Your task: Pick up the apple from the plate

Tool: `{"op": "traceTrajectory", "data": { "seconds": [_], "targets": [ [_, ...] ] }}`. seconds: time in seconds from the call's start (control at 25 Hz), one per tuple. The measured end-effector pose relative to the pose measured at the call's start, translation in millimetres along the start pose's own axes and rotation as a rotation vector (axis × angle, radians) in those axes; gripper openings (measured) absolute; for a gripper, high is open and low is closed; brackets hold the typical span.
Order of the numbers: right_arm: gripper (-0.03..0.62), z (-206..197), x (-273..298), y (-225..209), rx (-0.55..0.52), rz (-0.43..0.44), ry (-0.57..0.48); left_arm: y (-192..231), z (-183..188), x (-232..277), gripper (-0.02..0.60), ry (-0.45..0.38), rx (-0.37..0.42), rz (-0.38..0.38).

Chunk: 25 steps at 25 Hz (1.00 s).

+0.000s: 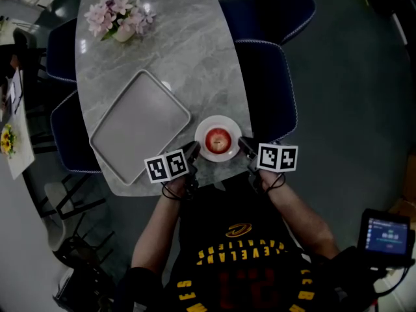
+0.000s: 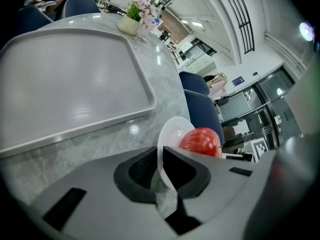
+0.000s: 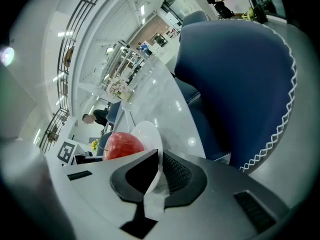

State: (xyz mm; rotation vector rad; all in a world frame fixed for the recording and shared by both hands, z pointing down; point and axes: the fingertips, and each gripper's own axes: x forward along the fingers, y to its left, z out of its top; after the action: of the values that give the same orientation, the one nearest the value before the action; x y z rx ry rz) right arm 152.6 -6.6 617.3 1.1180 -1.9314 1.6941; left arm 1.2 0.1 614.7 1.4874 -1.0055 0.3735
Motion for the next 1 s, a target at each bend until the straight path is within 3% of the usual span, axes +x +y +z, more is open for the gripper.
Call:
{"op": "traceTrajectory", "data": {
  "seconds": [1.0],
  "targets": [
    [0.038, -18, 2, -18, -0.003, -0.029, 0.023, 5, -19, 12, 0.038, 0.033, 0.002, 0.007]
  ]
}}
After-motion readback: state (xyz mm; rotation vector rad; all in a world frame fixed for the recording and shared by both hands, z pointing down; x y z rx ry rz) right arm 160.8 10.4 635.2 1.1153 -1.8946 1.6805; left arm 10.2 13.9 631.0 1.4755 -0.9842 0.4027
